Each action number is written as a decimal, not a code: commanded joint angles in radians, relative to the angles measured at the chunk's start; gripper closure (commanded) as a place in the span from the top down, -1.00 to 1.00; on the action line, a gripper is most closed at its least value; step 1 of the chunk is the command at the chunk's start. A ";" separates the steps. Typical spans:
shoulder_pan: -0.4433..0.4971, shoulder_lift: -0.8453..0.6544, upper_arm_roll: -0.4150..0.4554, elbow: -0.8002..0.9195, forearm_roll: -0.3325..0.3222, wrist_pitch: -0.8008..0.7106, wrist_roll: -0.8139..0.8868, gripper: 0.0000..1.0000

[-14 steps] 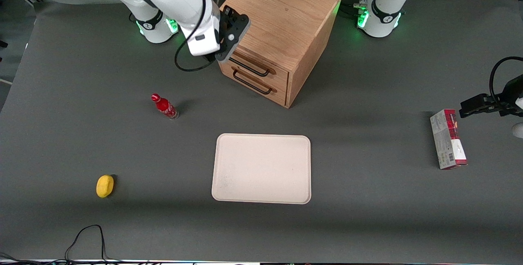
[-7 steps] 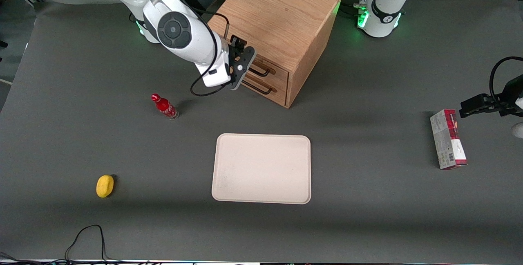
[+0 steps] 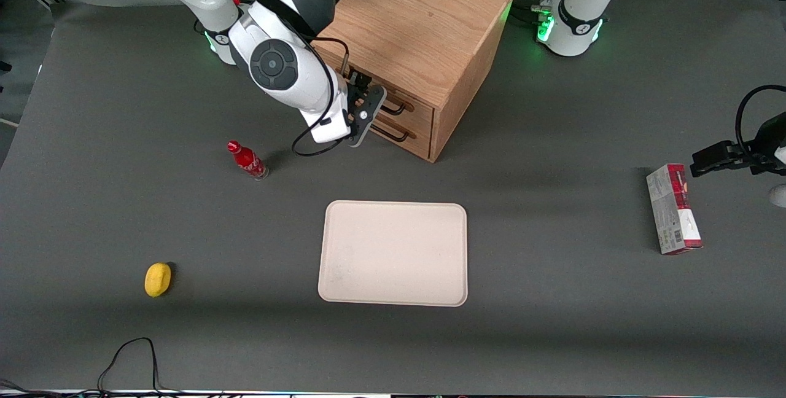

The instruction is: Open upper drawer

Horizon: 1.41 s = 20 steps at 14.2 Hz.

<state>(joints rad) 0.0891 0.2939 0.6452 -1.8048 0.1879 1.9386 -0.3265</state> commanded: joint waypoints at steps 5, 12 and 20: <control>0.003 0.033 0.004 -0.022 -0.064 0.069 -0.055 1.00; -0.003 0.068 -0.114 0.088 -0.074 0.060 -0.160 1.00; -0.006 0.198 -0.272 0.294 -0.165 0.062 -0.233 1.00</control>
<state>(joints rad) 0.0806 0.4450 0.3950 -1.5833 0.0462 2.0051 -0.5224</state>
